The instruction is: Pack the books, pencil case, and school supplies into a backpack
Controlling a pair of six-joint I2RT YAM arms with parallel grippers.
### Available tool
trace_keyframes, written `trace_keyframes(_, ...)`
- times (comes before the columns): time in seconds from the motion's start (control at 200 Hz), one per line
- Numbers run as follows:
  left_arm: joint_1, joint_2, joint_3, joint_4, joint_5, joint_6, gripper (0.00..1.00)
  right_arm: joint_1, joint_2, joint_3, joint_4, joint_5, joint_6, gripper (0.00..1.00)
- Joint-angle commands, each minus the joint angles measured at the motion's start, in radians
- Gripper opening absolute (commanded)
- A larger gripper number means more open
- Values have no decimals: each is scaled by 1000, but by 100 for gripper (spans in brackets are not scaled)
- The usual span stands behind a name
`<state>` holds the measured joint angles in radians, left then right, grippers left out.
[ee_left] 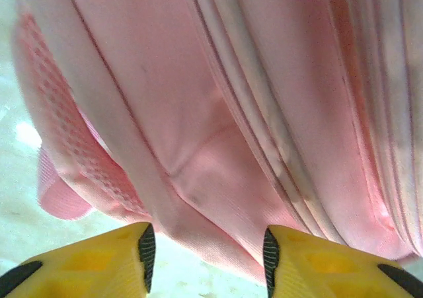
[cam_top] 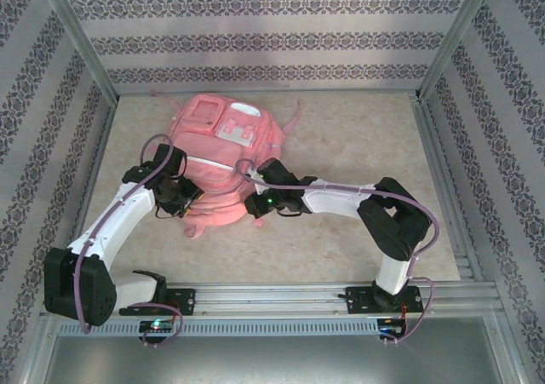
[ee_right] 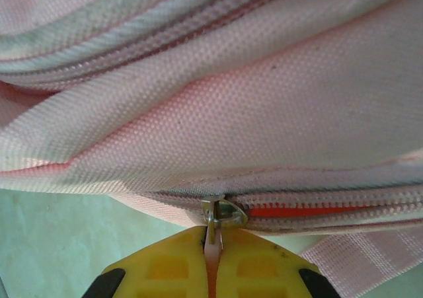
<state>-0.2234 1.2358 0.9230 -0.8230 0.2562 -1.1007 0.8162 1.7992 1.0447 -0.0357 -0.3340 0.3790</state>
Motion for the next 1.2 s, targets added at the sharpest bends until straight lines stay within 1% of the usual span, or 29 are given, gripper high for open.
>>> trace_keyframes(0.0, -52, -3, -1, 32, 36, -87, 49, 12, 11, 22, -1, -5, 17, 0)
trace_keyframes(0.13, -86, 30, -8, 66, 58, -149, 50, 12, 4, 14, 4, -2, 23, 0)
trace_keyframes(0.19, -94, 35, -12, 84, 52, -164, 50, 13, 0, 8, 5, -2, 22, 0)
trace_keyframes(0.435, -102, 78, 31, 126, 1, -126, 46, 13, -18, -16, 13, -2, 26, 0)
trace_keyframes(0.605, -103, 97, 22, 167, 6, -128, 45, 12, -29, -25, 9, -9, 27, 0)
trace_keyframes(0.65, -103, 97, 20, 174, 4, -125, 41, 13, -32, -30, 12, -11, 29, 0)
trace_keyframes(0.759, -103, 99, 5, 187, 5, -122, 25, 13, -39, -39, 12, -16, 34, 0)
trace_keyframes(0.819, -103, 99, -5, 195, 8, -128, 18, 14, -45, -48, 12, -18, 34, 0)
trace_keyframes(0.949, -102, 96, -20, 201, 21, -131, 6, 14, -73, -84, 9, -13, 23, 0)
trace_keyframes(1.059, -102, 75, -30, 184, 17, -128, 0, 13, -104, -120, 0, 5, 12, 0)
trace_keyframes(1.199, -103, 53, -45, 173, 29, -118, 0, 6, -121, -145, 3, 27, 9, 0)
